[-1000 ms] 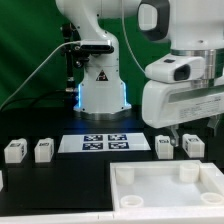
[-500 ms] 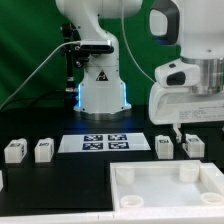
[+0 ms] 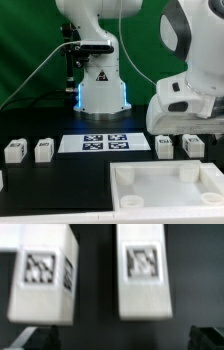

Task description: Assemble one leg

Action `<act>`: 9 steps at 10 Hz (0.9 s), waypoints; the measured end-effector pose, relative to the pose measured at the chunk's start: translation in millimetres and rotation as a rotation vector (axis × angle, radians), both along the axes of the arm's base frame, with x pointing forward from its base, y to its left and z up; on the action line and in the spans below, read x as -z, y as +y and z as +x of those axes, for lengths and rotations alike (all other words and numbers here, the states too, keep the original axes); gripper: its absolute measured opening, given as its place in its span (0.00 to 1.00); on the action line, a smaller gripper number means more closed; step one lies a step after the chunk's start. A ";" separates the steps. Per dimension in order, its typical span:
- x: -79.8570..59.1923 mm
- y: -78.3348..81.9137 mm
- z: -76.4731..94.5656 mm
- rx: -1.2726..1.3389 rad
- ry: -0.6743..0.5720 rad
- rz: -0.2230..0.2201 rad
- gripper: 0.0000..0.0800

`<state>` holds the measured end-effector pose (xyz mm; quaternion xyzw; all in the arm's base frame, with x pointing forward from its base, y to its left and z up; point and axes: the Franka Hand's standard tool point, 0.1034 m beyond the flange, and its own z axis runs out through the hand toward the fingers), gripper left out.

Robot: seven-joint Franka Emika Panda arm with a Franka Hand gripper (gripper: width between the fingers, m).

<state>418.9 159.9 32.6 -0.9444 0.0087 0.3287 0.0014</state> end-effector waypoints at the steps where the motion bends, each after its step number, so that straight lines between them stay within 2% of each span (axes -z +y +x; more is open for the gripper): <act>1: -0.7 5.3 2.9 0.015 0.145 -0.014 0.81; 2: 0.3 10.2 3.8 0.013 0.256 -0.031 0.81; 3: 2.7 15.6 8.1 -0.002 0.283 -0.031 0.81; 4: 1.0 19.6 9.5 -0.008 0.277 -0.032 0.81; 7: 2.4 18.4 8.0 -0.009 0.280 -0.032 0.81; 9: 6.3 23.6 -3.6 -0.013 0.295 -0.038 0.81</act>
Offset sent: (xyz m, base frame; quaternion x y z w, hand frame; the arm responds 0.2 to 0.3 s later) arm 0.0061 0.0096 0.0095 -0.0354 -0.0233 0.0185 0.9989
